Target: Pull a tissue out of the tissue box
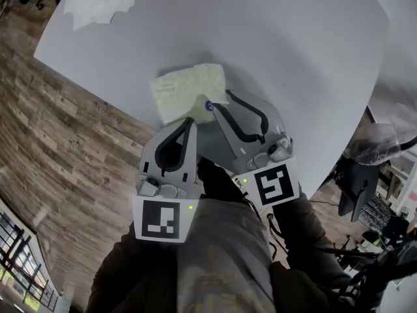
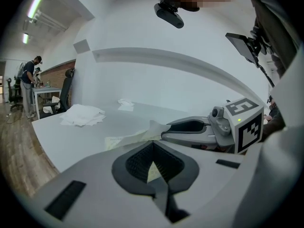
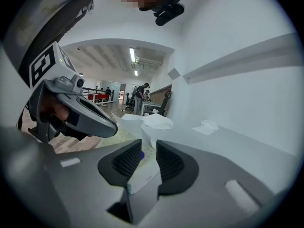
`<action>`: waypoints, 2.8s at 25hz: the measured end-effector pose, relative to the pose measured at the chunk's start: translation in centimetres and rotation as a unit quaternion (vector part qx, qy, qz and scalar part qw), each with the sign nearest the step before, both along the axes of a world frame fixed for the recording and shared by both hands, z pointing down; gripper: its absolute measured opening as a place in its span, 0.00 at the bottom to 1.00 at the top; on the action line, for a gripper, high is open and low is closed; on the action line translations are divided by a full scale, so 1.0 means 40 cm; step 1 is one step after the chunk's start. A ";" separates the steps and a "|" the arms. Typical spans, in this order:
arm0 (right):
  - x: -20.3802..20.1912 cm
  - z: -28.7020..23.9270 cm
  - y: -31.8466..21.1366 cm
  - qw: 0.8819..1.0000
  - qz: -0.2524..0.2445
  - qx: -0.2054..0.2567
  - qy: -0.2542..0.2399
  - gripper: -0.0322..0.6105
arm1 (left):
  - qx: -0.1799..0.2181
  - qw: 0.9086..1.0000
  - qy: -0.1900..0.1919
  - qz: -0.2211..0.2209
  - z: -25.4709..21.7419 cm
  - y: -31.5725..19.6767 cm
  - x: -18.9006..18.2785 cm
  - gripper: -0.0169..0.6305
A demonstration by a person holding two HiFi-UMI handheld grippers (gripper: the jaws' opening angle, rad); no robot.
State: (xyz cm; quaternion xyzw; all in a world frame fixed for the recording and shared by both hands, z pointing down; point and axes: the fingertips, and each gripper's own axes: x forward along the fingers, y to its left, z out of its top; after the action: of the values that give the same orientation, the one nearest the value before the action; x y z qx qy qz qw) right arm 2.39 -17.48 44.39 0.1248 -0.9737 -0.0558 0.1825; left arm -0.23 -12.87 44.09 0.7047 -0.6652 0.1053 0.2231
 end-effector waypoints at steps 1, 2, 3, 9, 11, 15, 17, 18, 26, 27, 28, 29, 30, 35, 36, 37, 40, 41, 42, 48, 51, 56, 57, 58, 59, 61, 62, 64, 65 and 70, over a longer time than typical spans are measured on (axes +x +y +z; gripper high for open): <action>-0.005 0.006 -0.001 1.000 -0.001 -0.001 0.002 0.20 | -0.002 1.000 0.001 0.000 0.004 0.000 -0.001 0.02; -0.010 0.010 -0.002 1.000 -0.002 -0.001 0.004 0.20 | -0.004 1.000 0.001 0.000 0.008 -0.001 -0.001 0.02; -0.013 0.013 -0.004 1.000 -0.003 -0.001 0.005 0.19 | -0.005 1.000 0.001 -0.001 0.011 -0.003 0.000 0.02; -0.013 -0.004 0.014 1.000 -0.022 -0.016 0.003 0.05 | -0.005 1.000 0.008 -0.006 0.017 -0.015 0.011 0.02; -0.017 -0.031 0.024 0.999 -0.031 -0.024 -0.006 0.05 | -0.003 1.000 0.008 -0.006 0.012 -0.022 0.015 0.02; -0.030 -0.084 0.032 0.999 -0.034 -0.037 -0.020 0.05 | 0.000 1.000 0.006 -0.008 0.001 -0.036 0.012 0.02; -0.032 -0.111 0.033 0.999 -0.029 -0.037 -0.024 0.05 | -0.004 1.000 -0.005 -0.004 0.001 -0.045 0.015 0.02; -0.034 -0.118 0.032 0.999 -0.027 -0.036 -0.023 0.05 | -0.005 1.000 -0.009 -0.001 0.003 -0.052 0.016 0.02; -0.011 -0.154 0.009 0.999 0.015 -0.030 -0.022 0.05 | 0.031 0.999 -0.012 0.018 -0.051 -0.107 0.033 0.02; -0.010 -0.156 0.011 0.999 0.015 -0.028 -0.023 0.05 | 0.031 0.999 -0.012 0.021 -0.051 -0.109 0.039 0.02; -0.010 -0.154 0.013 0.999 0.014 -0.027 -0.020 0.05 | 0.030 0.999 -0.011 0.024 -0.050 -0.110 0.044 0.02; -0.009 -0.148 0.012 0.999 0.014 -0.026 -0.015 0.06 | 0.029 0.999 -0.010 0.028 -0.049 -0.111 0.049 0.02; -0.006 -0.140 0.010 0.999 0.016 -0.026 -0.009 0.05 | 0.029 0.999 -0.010 0.031 -0.048 -0.112 0.054 0.02; 0.024 -0.117 -0.005 0.999 0.033 -0.031 0.002 0.05 | 0.027 0.999 -0.005 0.045 -0.043 -0.124 0.081 0.02; 0.030 -0.113 -0.008 0.999 0.036 -0.032 0.005 0.05 | 0.025 0.999 -0.004 0.047 -0.040 -0.126 0.086 0.02; 0.036 -0.111 -0.010 0.999 0.039 -0.033 0.005 0.05 | 0.023 0.998 -0.003 0.050 -0.037 -0.128 0.091 0.02; 0.050 -0.121 -0.015 0.998 0.050 -0.039 -0.003 0.05 | 0.019 0.998 -0.004 0.060 -0.035 -0.134 0.106 0.02; 0.051 -0.129 -0.015 0.998 0.051 -0.042 -0.006 0.05 | 0.020 0.998 -0.006 0.064 -0.037 -0.135 0.111 0.02; 0.052 -0.140 -0.012 0.998 0.052 -0.046 -0.008 0.05 | 0.023 0.998 -0.007 0.066 -0.041 -0.136 0.115 0.02; 0.047 -0.285 0.019 0.995 0.049 -0.066 -0.062 0.05 | 0.041 0.997 -0.010 0.068 -0.093 -0.118 0.114 0.02; 0.040 -0.382 0.061 0.994 0.031 -0.043 -0.093 0.05 | 0.053 0.997 -0.011 0.062 -0.138 -0.087 0.102 0.02; 0.021 -0.482 0.185 0.990 -0.001 -0.019 -0.138 0.05 | 0.062 0.997 -0.022 0.041 -0.209 0.009 0.068 0.02; 0.018 -0.491 0.210 0.989 -0.006 -0.020 -0.146 0.05 | 0.063 0.997 -0.028 0.036 -0.221 0.031 0.063 0.02; 0.017 -0.498 0.235 0.988 -0.011 -0.025 -0.154 0.05 | 0.064 0.997 -0.035 0.030 -0.232 0.053 0.062 0.02; 0.018 -0.506 0.259 0.986 -0.014 -0.031 -0.163 0.05 | 0.065 0.997 -0.042 0.024 -0.243 0.075 0.062 0.02; 0.031 -0.523 0.303 0.983 -0.023 -0.038 -0.176 0.05 | 0.063 0.997 -0.051 0.008 -0.265 0.123 0.068 0.02; 0.040 -0.533 0.321 0.982 -0.028 -0.040 -0.180 0.05 | 0.064 0.996 -0.054 -0.001 -0.279 0.144 0.071 0.02; 0.058 -0.549 0.346 0.982 -0.032 -0.043 -0.183 0.05 | 0.076 0.995 -0.058 -0.017 -0.314 0.177 0.075 0.02; 0.067 -0.554 0.352 0.982 -0.027 -0.047 -0.180 0.05 | 0.086 0.994 -0.061 -0.024 -0.334 0.188 0.075 0.02; 0.086 -0.585 0.361 0.978 0.037 -0.080 -0.187 0.05 | 0.132 0.989 -0.064 -0.031 -0.423 0.258 0.061 0.02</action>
State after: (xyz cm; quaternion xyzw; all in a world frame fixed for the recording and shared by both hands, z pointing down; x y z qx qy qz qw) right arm 5.81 -3.05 20.98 0.1539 -0.9866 0.0536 0.0082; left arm 2.22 -2.54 27.17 0.6986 -0.7080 0.0545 0.0885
